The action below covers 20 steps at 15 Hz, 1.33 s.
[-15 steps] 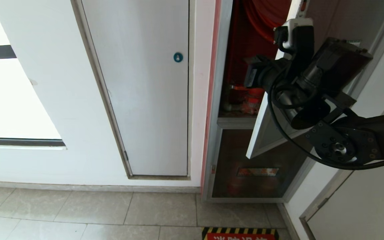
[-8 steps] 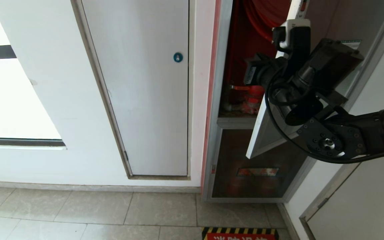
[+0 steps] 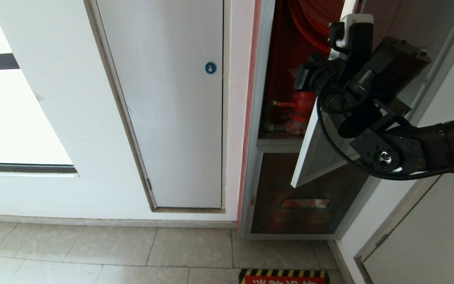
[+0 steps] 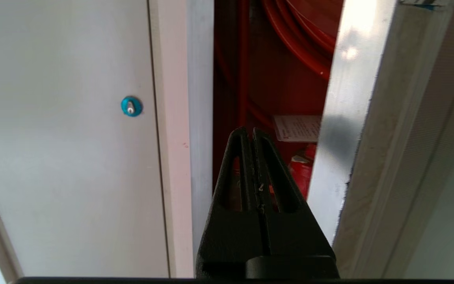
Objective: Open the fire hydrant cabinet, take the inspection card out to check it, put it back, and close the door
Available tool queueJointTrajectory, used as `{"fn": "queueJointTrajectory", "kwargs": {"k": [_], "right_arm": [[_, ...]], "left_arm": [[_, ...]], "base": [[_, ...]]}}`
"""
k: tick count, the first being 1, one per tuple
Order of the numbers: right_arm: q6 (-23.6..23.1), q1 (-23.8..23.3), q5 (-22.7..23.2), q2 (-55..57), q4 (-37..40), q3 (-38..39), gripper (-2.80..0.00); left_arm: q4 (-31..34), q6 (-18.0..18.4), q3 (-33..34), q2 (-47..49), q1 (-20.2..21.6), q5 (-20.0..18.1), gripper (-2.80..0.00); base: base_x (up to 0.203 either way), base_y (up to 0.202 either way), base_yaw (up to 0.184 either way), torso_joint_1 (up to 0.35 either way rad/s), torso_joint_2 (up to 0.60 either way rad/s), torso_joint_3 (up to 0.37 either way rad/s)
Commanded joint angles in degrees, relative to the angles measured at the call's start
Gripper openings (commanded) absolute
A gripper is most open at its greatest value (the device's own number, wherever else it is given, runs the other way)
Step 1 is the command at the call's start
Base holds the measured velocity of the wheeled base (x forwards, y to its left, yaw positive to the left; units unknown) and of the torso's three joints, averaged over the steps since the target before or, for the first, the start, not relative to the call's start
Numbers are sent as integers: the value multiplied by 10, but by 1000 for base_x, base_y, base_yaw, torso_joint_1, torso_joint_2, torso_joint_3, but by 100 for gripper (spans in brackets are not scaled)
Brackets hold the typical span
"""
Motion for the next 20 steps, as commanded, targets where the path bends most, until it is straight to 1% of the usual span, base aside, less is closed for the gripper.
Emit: {"fn": "queueJointTrajectory", "kwargs": {"k": [1,3,9,20], "right_arm": [[-1,-10,-1,-1,-3,0,-280],[-1,-20,-1,-1,5,-1,-280],[0,-22,-1,-5,5,0,-280],[1,-40,-1,-8,4,2,-280]], "left_arm": [[0,0,1,1,0,0,-280],[0,0,1,1,0,0,-280],[0,0,1,1,0,0,-280],[0,0,1,1,0,0,-280]], "base": [[0,0,0,0,0,0],[0,0,0,0,0,0],[0,0,0,0,0,0],[0,0,0,0,0,0]]}}
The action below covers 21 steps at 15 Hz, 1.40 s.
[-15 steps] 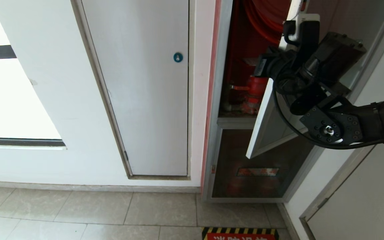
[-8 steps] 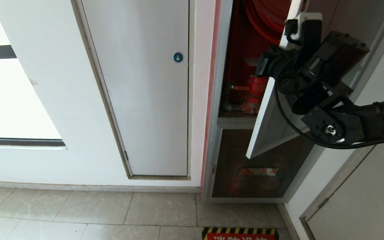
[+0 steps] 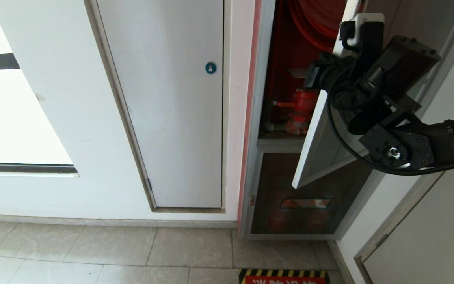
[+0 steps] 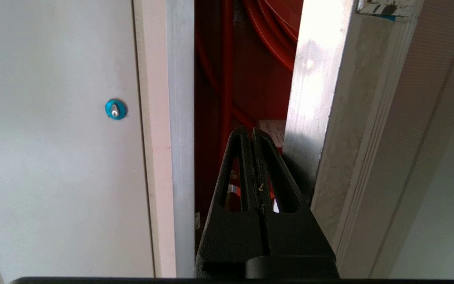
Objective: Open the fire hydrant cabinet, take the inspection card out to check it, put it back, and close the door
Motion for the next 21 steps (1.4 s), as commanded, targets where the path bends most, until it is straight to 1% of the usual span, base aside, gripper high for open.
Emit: {"fn": "queueJointTrajectory", "kwargs": {"k": [1,11,15,18,21], "right_arm": [[-1,-3,-2,-1,-4,0,-280],[0,-9,-2,-14,-5,18,-280],[0,-9,-3,-40,-9,56,-280],[-1,-10,-3,-58,-40,91,-280],[-1,-20,-3,-78,-46,124,-280]], "left_arm": [[0,0,0,1,0,0,-280],[0,0,0,1,0,0,-280],[0,0,0,0,0,0,-280],[0,0,0,1,0,0,-280],[0,0,1,1,0,0,-280]], "base": [[0,0,0,0,0,0],[0,0,0,0,0,0],[0,0,0,0,0,0],[0,0,0,0,0,0],[0,0,0,0,0,0]]}}
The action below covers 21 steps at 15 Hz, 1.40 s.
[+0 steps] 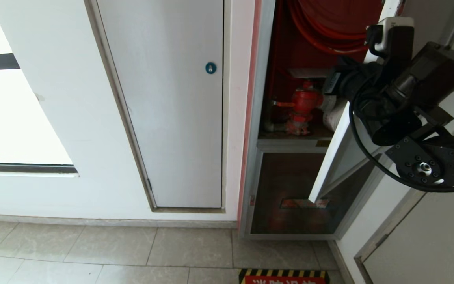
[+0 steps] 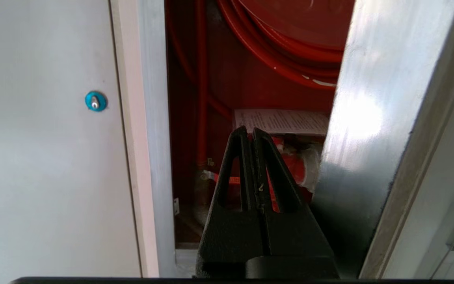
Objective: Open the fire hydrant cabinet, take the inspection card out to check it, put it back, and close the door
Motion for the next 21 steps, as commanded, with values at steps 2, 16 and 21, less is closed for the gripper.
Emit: {"fn": "queueJointTrajectory", "kwargs": {"k": [2,16,21], "right_arm": [[-1,-12,-1,-30,-2,36,-280],[2,-39,1,-131,-3,151,-280],[3,-57,2,-159,-2,188,-280]], "left_arm": [[0,0,0,0,0,0,-280],[0,0,1,0,0,0,-280],[0,0,0,0,0,0,-280]], "base": [[0,0,0,0,0,0],[0,0,0,0,0,0],[0,0,0,0,0,0]]}}
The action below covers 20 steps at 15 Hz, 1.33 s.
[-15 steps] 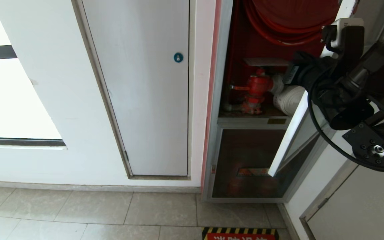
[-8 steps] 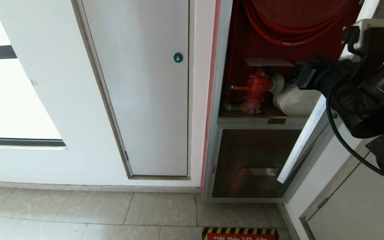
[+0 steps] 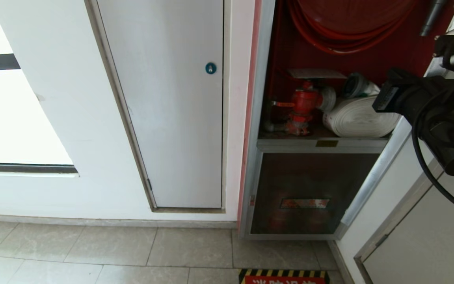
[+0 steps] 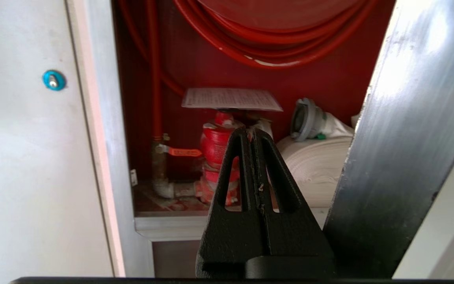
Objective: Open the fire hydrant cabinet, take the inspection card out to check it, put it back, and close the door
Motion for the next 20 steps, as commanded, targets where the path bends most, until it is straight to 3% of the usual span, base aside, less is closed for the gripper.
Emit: {"fn": "queueJointTrajectory", "kwargs": {"k": [1,20], "right_arm": [[0,-5,-2,-20,-3,17,-280],[101,-115,-1,-120,-5,153,-280]], "left_arm": [[0,0,1,0,0,0,-280],[0,0,1,0,0,0,-280]], "base": [[0,0,0,0,0,0],[0,0,0,0,0,0]]}}
